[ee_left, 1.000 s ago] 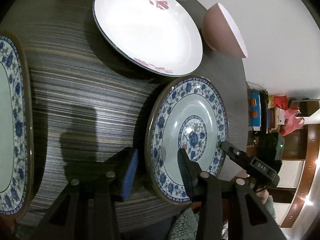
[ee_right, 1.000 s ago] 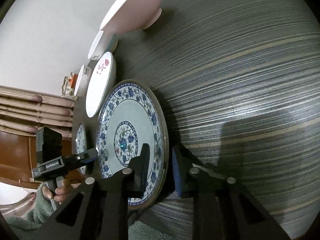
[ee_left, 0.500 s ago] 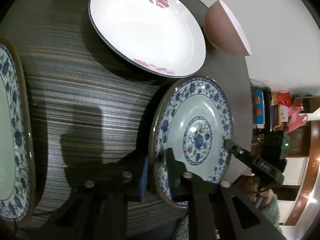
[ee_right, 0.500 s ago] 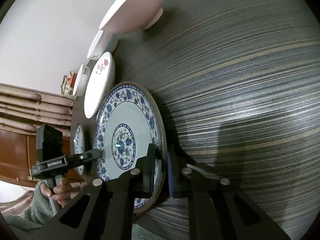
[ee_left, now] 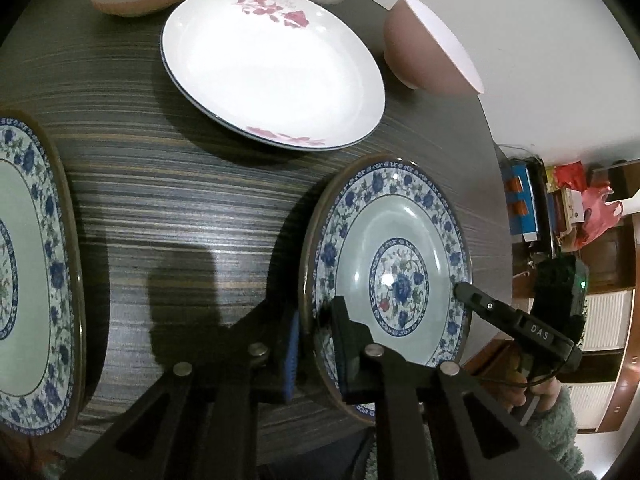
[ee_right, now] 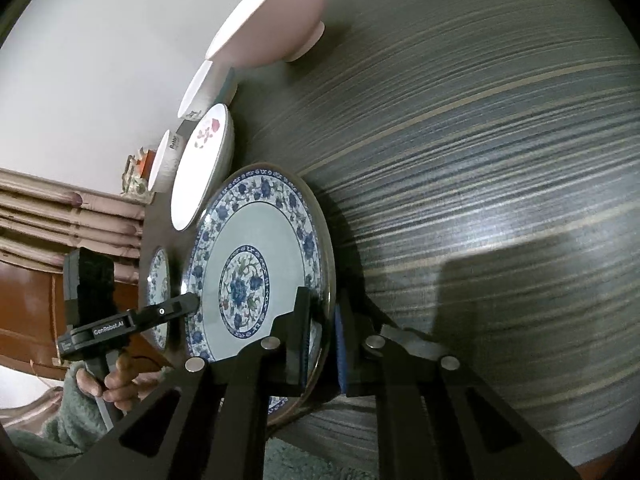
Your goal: Organize plates and bowls
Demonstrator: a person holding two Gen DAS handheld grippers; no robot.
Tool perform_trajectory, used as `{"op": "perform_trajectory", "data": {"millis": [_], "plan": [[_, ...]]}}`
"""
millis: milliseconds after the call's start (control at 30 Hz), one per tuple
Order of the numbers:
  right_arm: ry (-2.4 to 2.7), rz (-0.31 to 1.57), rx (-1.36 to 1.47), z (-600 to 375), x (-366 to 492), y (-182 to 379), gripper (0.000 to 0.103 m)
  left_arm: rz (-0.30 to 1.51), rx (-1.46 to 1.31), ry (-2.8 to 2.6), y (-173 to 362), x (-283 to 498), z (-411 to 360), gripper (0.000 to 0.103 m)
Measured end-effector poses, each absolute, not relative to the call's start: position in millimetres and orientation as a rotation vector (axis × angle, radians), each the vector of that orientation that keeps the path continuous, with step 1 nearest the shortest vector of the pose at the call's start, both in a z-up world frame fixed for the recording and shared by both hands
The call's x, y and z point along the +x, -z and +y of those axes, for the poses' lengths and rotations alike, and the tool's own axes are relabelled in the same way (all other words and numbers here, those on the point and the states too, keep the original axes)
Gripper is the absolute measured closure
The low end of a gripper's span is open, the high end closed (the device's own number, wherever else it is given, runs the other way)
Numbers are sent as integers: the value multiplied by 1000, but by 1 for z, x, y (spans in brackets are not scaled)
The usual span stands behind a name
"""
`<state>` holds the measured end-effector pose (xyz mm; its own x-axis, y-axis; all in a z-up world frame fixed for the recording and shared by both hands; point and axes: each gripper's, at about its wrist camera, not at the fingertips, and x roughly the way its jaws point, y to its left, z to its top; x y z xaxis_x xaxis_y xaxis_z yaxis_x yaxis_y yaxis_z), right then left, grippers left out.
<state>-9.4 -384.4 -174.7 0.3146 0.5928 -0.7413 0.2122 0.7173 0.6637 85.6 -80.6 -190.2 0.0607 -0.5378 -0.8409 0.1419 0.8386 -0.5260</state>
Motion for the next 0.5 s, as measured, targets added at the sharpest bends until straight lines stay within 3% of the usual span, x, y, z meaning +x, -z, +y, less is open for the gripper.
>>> {"op": "perform_trajectory", "data": {"millis": [500], "plan": [[-314,1217,719,-360,-9,143,91,1341,-358,520,162,77,-43,88]]}}
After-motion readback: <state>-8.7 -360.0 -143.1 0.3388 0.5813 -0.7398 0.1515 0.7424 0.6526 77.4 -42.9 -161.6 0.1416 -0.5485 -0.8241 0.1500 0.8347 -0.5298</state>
